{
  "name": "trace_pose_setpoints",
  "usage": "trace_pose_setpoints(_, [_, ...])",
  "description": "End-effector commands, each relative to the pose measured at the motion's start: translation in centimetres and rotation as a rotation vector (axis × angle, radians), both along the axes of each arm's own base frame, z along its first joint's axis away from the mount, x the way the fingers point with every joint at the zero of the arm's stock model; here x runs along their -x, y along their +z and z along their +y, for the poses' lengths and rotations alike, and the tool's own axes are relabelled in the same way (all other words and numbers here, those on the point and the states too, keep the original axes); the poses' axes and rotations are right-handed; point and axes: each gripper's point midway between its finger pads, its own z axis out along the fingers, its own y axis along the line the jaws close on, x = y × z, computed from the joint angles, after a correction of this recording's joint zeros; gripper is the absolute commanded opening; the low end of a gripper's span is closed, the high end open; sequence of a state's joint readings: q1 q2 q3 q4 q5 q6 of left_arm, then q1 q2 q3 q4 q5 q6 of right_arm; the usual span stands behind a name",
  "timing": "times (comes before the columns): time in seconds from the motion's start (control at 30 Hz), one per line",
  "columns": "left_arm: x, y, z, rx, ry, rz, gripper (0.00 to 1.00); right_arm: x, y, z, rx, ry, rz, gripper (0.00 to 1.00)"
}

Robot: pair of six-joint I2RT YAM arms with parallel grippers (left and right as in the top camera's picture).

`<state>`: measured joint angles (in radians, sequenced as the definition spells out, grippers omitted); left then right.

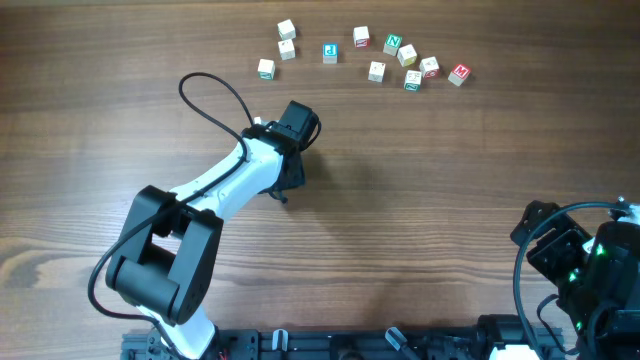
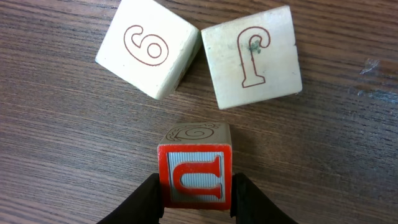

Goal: Form a circle

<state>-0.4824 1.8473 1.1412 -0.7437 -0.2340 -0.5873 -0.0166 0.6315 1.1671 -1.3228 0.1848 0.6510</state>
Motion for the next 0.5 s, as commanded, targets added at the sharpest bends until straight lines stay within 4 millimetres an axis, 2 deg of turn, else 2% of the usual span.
trace_pose_setpoints(0.0, [0.18,0.3,0.29,-0.018,-0.009,-0.008,0.36,0.13,0.08,-0.06,-0.001,-0.007,-0.006,1.0])
trace_pose_setpoints(0.47, [-0.31,0.47,0.59,-0.037,-0.005,-0.032,0.4,0.13,0.08,-0.06,-0.001,-0.007,-0.006,1.0])
